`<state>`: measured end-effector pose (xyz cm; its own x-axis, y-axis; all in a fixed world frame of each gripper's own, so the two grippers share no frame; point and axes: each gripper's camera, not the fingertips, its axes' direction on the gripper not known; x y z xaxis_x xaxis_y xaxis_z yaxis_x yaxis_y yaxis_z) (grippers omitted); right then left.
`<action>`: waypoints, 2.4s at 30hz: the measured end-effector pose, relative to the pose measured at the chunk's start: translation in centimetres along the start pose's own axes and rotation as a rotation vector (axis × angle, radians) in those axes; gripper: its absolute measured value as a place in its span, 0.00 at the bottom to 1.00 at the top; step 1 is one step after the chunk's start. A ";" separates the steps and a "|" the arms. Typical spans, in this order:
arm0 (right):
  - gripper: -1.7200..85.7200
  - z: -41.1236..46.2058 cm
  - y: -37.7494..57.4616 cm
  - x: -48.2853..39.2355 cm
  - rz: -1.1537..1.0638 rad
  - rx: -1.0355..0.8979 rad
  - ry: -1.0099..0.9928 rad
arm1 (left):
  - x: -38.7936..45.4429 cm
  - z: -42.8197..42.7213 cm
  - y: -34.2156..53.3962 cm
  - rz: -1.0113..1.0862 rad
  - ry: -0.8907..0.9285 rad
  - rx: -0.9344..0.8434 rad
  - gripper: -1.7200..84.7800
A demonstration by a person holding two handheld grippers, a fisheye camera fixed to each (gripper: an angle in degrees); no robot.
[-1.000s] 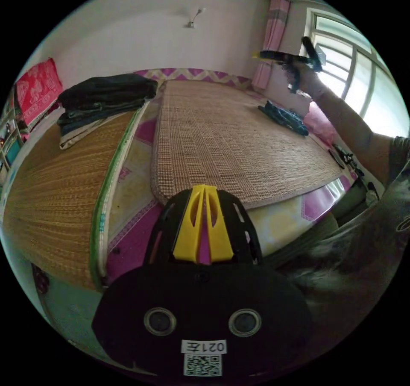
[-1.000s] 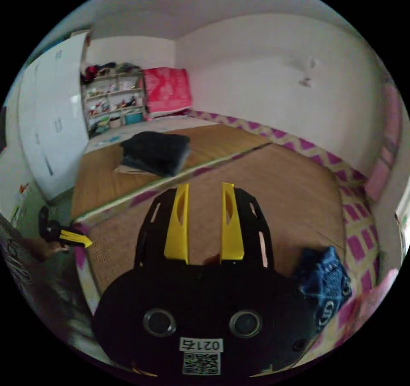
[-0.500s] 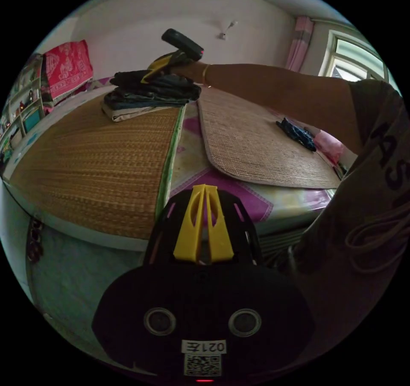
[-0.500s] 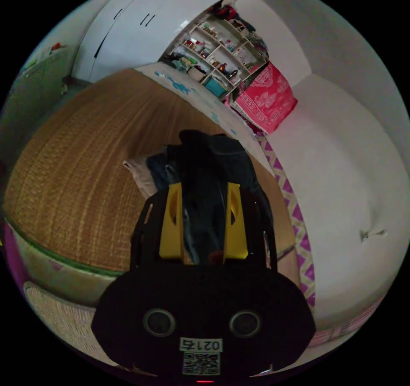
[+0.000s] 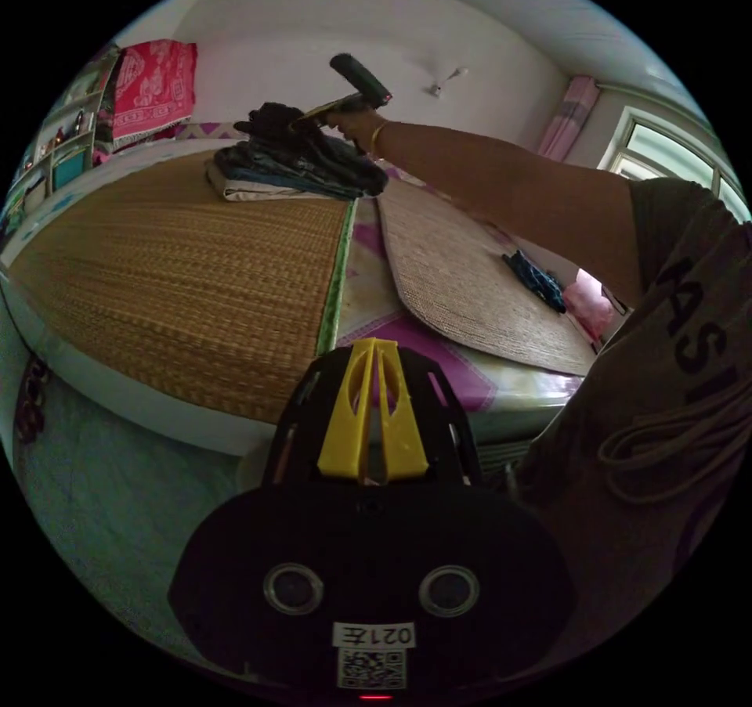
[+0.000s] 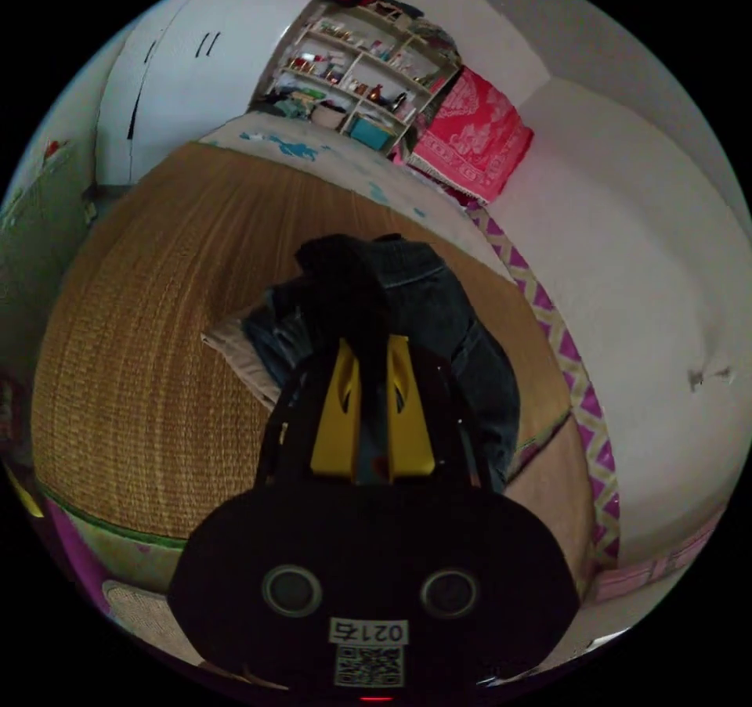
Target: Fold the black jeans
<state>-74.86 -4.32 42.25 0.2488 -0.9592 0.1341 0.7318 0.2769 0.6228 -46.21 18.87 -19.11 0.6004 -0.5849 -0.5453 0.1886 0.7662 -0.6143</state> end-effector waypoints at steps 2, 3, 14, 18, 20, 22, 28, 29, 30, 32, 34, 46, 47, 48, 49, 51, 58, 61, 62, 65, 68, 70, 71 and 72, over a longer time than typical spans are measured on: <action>0.08 -4.0 1.5 3.7 0.089 0.050 0.001 | 0.3 -0.2 -0.1 0.016 0.004 -0.012 0.01; 0.08 -5.1 2.0 4.7 0.104 0.054 0.006 | 0.4 -0.3 -0.1 0.019 0.004 -0.014 0.01; 0.07 -30.5 15.7 13.8 0.108 -0.047 0.158 | 3.1 -0.1 -1.3 0.085 0.116 -0.010 0.01; 0.08 -30.4 19.0 4.9 -0.067 -0.228 0.061 | 4.6 0.5 -1.3 0.098 0.187 -0.023 0.01; 0.08 -26.6 22.6 -3.4 -0.183 -0.374 -0.047 | 5.7 0.7 -1.1 0.113 0.214 -0.030 0.01; 0.08 -24.1 25.9 -8.3 -0.198 -0.449 -0.162 | 6.5 0.8 -1.0 0.124 0.234 -0.040 0.01; 0.13 -30.7 30.1 -8.3 0.083 -0.244 -0.109 | 7.9 0.2 -0.3 0.135 0.221 -0.050 0.01; 0.14 -32.4 30.3 -7.4 0.109 -0.206 -0.116 | 8.0 0.3 -0.2 0.132 0.222 -0.053 0.01; 0.14 -33.1 30.3 -7.0 0.118 -0.188 -0.120 | 8.1 0.3 -0.2 0.132 0.222 -0.054 0.01; 0.15 -34.5 30.1 -5.4 0.137 -0.149 -0.166 | 8.6 0.5 -0.2 0.129 0.226 -0.055 0.01; 0.16 -34.1 29.7 -4.5 0.125 -0.186 -0.176 | 9.2 0.6 -0.3 0.134 0.225 -0.052 0.01; 0.02 -53.5 44.6 25.1 0.943 0.350 -0.244 | 13.5 3.5 -1.8 0.126 0.221 -0.059 0.01; 0.02 -57.5 48.0 28.2 1.017 0.403 -0.194 | 13.8 4.1 -2.2 0.106 0.202 -0.044 0.01; 0.02 -59.5 49.8 29.7 1.059 0.426 -0.168 | 14.0 4.4 -2.5 0.100 0.188 -0.032 0.01; 0.02 -63.1 53.4 32.3 1.141 0.460 -0.113 | 14.5 5.1 -3.1 0.100 0.166 -0.013 0.01; 0.02 -67.9 58.8 35.6 1.260 0.457 -0.006 | 15.2 6.3 -4.6 0.118 0.174 0.010 0.02; 0.02 -70.2 80.5 39.4 1.720 0.258 0.045 | 17.2 15.6 -14.4 0.122 0.139 -0.067 0.07; 0.02 -69.9 85.6 38.2 1.823 0.301 -0.044 | 18.7 20.0 -17.9 0.159 0.054 -0.172 0.07; 0.02 -70.8 86.4 38.4 1.820 0.355 -0.085 | 19.3 21.8 -19.0 0.182 -0.007 -0.240 0.07; 0.02 -74.6 85.8 39.5 1.777 0.420 -0.128 | 20.6 24.5 -20.7 0.253 -0.091 -0.325 0.05; 0.02 -78.9 85.4 39.0 1.730 0.466 -0.106 | 22.1 26.4 -21.5 0.342 -0.089 -0.384 0.04; 0.03 -79.5 86.0 38.3 1.733 0.389 -0.068 | 22.7 27.5 -21.7 0.366 -0.079 -0.415 0.03; 0.03 -78.4 87.0 37.8 1.770 0.280 -0.080 | 22.8 27.8 -21.9 0.375 -0.079 -0.420 0.02; 0.03 -77.6 87.6 37.5 1.793 0.221 -0.091 | 22.8 27.9 -22.0 0.379 -0.073 -0.422 0.02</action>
<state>47.81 -11.66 42.01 0.5193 0.4616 0.7192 -0.4476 0.8638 -0.2312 -15.02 -3.90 -2.12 0.6204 -0.2590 -0.7403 -0.3681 0.7373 -0.5665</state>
